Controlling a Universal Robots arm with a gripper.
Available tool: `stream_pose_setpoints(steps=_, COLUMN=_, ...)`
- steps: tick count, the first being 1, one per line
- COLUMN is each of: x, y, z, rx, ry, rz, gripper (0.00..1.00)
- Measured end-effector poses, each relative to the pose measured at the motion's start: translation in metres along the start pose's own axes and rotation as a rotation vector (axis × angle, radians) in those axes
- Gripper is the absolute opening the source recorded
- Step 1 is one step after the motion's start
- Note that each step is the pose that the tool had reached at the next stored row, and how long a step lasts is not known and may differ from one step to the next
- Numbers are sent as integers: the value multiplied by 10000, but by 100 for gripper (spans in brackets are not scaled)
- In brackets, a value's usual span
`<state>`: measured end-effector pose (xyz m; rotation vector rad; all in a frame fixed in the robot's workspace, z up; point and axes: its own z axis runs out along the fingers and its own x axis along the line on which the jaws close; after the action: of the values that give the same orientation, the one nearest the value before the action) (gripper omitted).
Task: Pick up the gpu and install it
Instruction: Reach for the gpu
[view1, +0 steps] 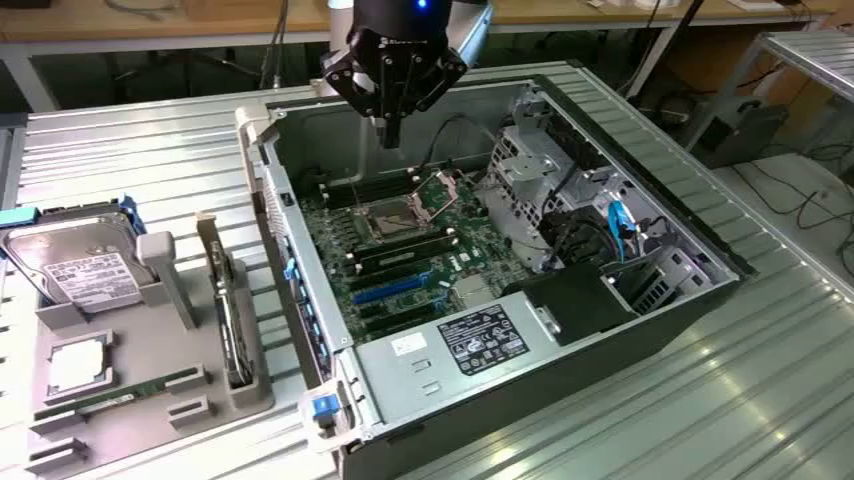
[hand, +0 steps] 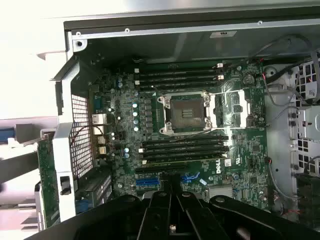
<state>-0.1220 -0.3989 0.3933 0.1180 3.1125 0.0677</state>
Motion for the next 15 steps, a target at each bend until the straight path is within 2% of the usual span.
stream_pose_setpoints(steps=11, x=0, y=0, z=0, rx=0, ry=0, rz=0, gripper=11)
stream_pose_setpoints(steps=15, x=81, y=-57, z=-5, rx=1, ry=-2, rz=0, gripper=11)
